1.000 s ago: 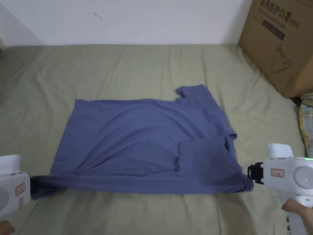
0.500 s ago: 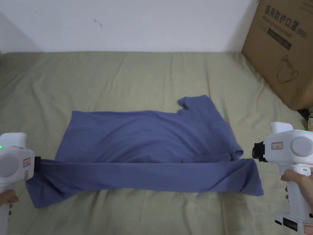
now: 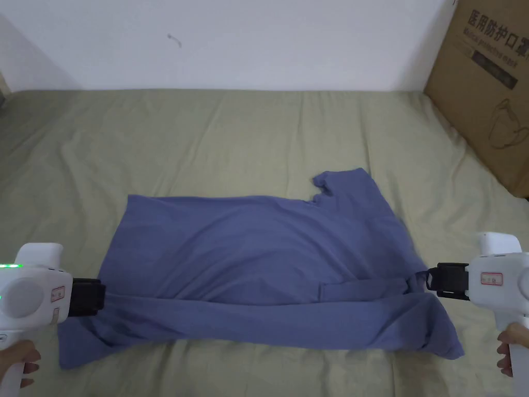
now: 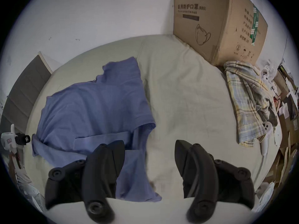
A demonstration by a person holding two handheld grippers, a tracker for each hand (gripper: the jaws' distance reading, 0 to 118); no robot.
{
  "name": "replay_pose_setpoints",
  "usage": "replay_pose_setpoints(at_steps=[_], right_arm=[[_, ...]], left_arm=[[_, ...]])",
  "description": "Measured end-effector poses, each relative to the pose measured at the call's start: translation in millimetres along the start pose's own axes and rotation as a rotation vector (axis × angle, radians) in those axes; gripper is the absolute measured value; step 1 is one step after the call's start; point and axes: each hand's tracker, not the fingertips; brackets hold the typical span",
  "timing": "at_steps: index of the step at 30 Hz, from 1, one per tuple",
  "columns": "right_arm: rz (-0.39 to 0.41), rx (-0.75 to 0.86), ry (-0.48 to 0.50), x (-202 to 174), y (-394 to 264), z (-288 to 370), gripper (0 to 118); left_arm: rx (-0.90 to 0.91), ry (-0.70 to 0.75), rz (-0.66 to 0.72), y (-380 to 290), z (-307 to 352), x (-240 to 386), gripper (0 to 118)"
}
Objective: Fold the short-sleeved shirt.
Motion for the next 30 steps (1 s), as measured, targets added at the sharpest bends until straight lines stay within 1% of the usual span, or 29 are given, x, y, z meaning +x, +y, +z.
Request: replay_pose_setpoints(at_steps=[4, 7, 8, 9, 10, 11, 12, 14, 15, 17, 19, 20, 21, 22, 23, 24, 25, 26, 28, 30], right_arm=[[-0.007, 0.025, 0.049, -5, -10, 18, 69], [0.007, 0.024, 0.069, -13, -26, 32, 68], [0.012, 0.025, 0.068, -16, -35, 36, 59], [0.015, 0.025, 0.072, -18, -44, 39, 39], [0.014, 0.023, 0.072, -21, -53, 38, 15], [-0.002, 0.016, 0.064, -23, -63, 39, 1], [-0.006, 0.012, 0.083, -23, -74, 41, 0], [-0.011, 0.011, 0.085, -30, -93, 41, 0], [-0.006, 0.005, 0.084, -32, -101, 41, 0], [-0.016, -0.033, 0.106, -34, -108, 39, 0], [-0.02, -0.026, 0.102, -37, -112, 35, 0], [-0.019, -0.026, 0.099, -38, -113, 35, 0], [-0.017, -0.022, 0.095, -39, -113, 36, 0], [-0.019, -0.02, 0.092, -41, -112, 38, 0], [-0.019, -0.022, 0.096, -41, -111, 38, 0], [-0.019, -0.022, 0.097, -41, -110, 38, 0], [-0.016, -0.017, 0.094, -41, -110, 38, 0], [-0.011, -0.016, 0.091, -44, -109, 38, 0], [-0.006, -0.02, 0.086, -44, -109, 36, 0], [-0.009, -0.04, 0.083, -44, -110, 34, 0]], left_arm=[[0.073, -0.031, 0.019, -9, 38, -3, 107], [0.082, -0.066, 0.09, -30, 61, -5, 108], [0.075, -0.089, 0.114, -41, 67, -7, 102], [0.066, -0.114, 0.13, -53, 71, -6, 86], [0.049, -0.13, 0.135, -67, 71, -5, 60], [0.028, -0.124, 0.153, -81, 68, -2, 15], [0.003, -0.107, 0.164, -95, 65, 1, 0], [0.041, -0.117, 0.138, -119, 66, 7, 0], [0.003, -0.106, 0.103, -123, 63, 11, 0], [-0.003, -0.105, 0.121, -128, 56, 11, 0], [-0.002, -0.117, 0.153, -124, 52, 7, 0], [0.015, -0.115, 0.17, -120, 52, 6, 1], [0.022, -0.114, 0.175, -115, 50, 4, 10], [0.024, -0.115, 0.176, -109, 46, 2, 31], [0.028, -0.117, 0.158, -102, 40, 0, 74], [0.024, -0.1, 0.112, -98, 35, 0, 99], [0.017, -0.079, 0.085, -93, 30, 0, 112], [0.012, -0.058, 0.068, -89, 25, 0, 117], [0.007, -0.06, 0.079, -84, 18, 1, 116], [-0.04, -0.07, 0.115, -79, 4, -2, 116]])
